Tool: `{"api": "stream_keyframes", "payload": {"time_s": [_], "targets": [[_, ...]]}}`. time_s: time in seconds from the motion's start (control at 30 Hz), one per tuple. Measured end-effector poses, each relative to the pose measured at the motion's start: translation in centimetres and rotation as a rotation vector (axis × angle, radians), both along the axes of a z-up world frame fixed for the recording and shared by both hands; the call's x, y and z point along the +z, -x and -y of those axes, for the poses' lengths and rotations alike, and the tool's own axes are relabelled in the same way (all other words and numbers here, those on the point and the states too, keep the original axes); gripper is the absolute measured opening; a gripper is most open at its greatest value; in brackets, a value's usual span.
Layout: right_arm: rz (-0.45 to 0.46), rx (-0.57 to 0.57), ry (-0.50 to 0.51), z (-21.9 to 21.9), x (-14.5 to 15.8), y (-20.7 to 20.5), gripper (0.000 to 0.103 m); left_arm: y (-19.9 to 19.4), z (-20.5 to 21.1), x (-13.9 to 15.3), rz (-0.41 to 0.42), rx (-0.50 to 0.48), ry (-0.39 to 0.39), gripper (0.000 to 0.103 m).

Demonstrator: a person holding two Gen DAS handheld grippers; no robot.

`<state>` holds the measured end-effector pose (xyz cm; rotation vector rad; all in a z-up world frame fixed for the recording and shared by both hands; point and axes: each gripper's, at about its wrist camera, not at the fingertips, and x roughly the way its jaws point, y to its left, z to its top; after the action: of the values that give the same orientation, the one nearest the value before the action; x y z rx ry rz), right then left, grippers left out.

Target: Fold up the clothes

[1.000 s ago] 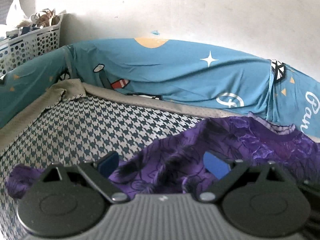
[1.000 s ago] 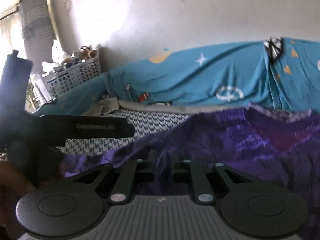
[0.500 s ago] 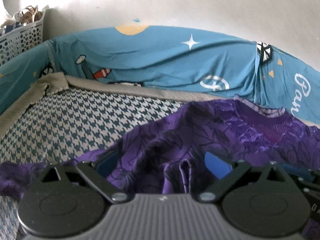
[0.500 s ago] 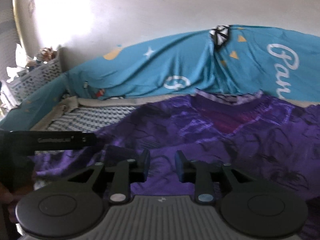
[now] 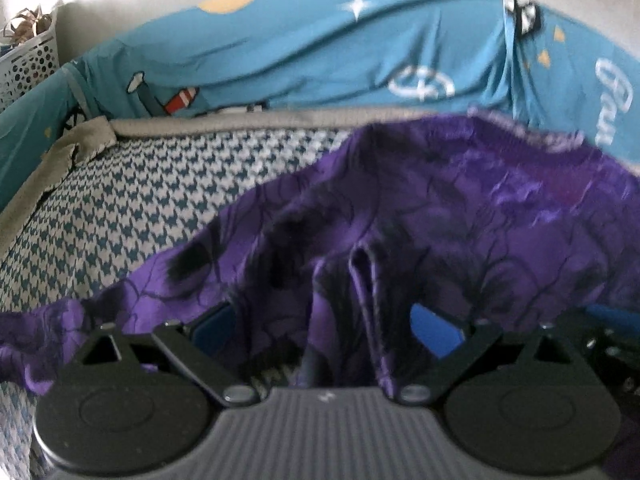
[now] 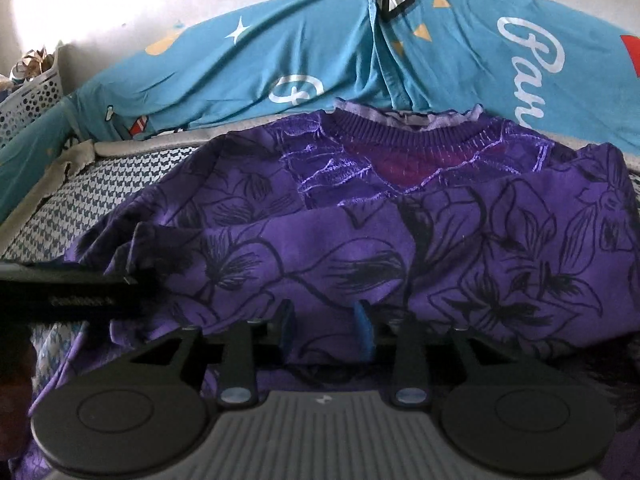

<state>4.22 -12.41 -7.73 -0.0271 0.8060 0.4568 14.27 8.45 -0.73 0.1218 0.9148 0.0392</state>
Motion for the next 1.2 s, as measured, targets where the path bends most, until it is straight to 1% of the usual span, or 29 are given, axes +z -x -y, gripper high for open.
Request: {"api": "stream_keyframes", "payload": {"time_s": [0.07, 0.13, 0.2, 0.47, 0.57, 0.6, 0.8, 0.83, 0.93, 1.0, 1.1, 1.2], "targets": [[-0.001, 0.001, 0.004, -0.1, 0.0, 0.1, 0.038, -0.1, 0.1, -0.7, -0.021, 0.002, -0.011, 0.098], [-0.004, -0.003, 0.005, -0.1, 0.0, 0.1, 0.038, -0.1, 0.2, -1.2, -0.028, 0.009, -0.019, 0.102], [-0.006, -0.002, 0.012, -0.2, 0.2, 0.2, 0.039, -0.1, 0.2, -1.4, -0.027, 0.015, -0.024, 0.103], [-0.01, 0.007, 0.045, -0.5, 1.1, 0.9, 0.043, -0.5, -1.1, -1.8, -0.061, 0.059, 0.063, 0.103], [-0.021, 0.003, 0.044, -0.2, 1.6, 1.7, 0.043, -0.1, -1.5, -1.4, -0.046, 0.071, 0.086, 0.102], [-0.025, 0.001, 0.043, 0.0, 1.8, 2.0, 0.044, 0.0, -1.7, -1.2, -0.038, 0.074, 0.091, 0.1], [-0.049, -0.008, 0.039, 0.7, 2.9, 3.6, 0.047, 0.4, -3.5, 0.2, 0.024, 0.131, 0.092, 0.097], [-0.052, -0.009, 0.036, 0.9, 3.1, 3.9, 0.047, 0.5, -3.9, 0.5, 0.036, 0.149, 0.083, 0.095], [-0.057, -0.015, 0.025, 1.4, 3.5, 4.9, 0.048, 0.8, -5.6, 1.2, 0.051, 0.209, 0.069, 0.095], [-0.06, -0.022, 0.022, 1.6, 3.6, 5.4, 0.048, 1.1, -6.8, 1.8, 0.064, 0.239, 0.086, 0.095], [-0.067, -0.021, 0.024, 1.7, 3.5, 6.0, 0.049, 1.9, -8.5, 2.3, 0.086, 0.288, 0.058, 0.095], [-0.072, -0.015, 0.036, 1.6, 3.4, 6.5, 0.049, 2.6, -10.7, 2.6, 0.072, 0.335, 0.094, 0.095]]}}
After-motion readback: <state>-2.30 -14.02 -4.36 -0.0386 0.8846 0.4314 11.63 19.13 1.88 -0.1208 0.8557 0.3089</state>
